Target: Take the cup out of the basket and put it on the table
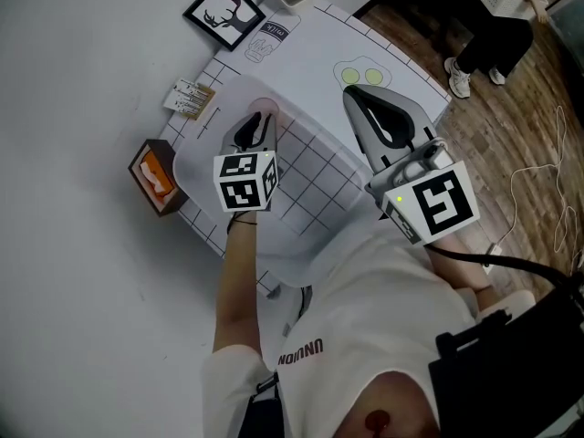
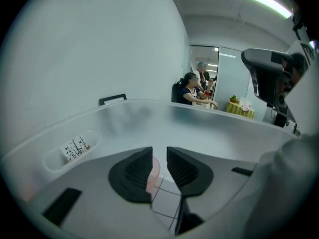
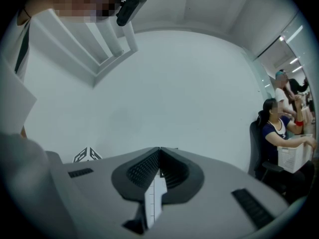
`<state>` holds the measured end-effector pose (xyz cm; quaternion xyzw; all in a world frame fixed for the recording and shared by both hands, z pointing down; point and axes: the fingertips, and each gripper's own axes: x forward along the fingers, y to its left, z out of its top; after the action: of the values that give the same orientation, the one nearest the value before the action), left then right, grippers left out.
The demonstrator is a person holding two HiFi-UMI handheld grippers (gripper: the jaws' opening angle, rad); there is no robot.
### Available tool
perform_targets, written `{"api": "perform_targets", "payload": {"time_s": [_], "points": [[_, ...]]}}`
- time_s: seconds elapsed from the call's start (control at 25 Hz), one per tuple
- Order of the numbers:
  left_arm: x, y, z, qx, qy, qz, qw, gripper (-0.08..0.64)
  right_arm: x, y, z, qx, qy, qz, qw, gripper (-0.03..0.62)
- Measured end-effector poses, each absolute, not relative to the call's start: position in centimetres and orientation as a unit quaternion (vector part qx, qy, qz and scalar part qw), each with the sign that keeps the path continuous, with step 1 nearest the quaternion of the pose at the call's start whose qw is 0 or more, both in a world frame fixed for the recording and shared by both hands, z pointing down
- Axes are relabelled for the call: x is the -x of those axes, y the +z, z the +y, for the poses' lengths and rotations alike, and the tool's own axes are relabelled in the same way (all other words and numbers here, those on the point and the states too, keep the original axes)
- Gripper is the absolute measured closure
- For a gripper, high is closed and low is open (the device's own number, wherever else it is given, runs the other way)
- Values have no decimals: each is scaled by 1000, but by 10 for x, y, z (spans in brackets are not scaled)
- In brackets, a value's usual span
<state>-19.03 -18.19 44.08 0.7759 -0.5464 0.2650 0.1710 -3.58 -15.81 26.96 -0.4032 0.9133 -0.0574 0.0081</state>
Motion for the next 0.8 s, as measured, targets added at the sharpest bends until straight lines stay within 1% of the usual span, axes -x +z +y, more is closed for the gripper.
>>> {"api": "perform_targets", "payload": {"time_s": [0.28, 0.52, 0.8], "points": [[186, 459, -180, -782, 311, -515, 166, 451, 36, 270, -158, 403, -58, 913, 7, 572], [189, 474, -182, -775, 316, -516, 183, 449, 37, 271, -156, 401, -59, 914, 7, 572], [189, 491, -183, -766, 353, -510, 168, 449, 35, 273, -155, 401, -61, 914, 8, 572]]}}
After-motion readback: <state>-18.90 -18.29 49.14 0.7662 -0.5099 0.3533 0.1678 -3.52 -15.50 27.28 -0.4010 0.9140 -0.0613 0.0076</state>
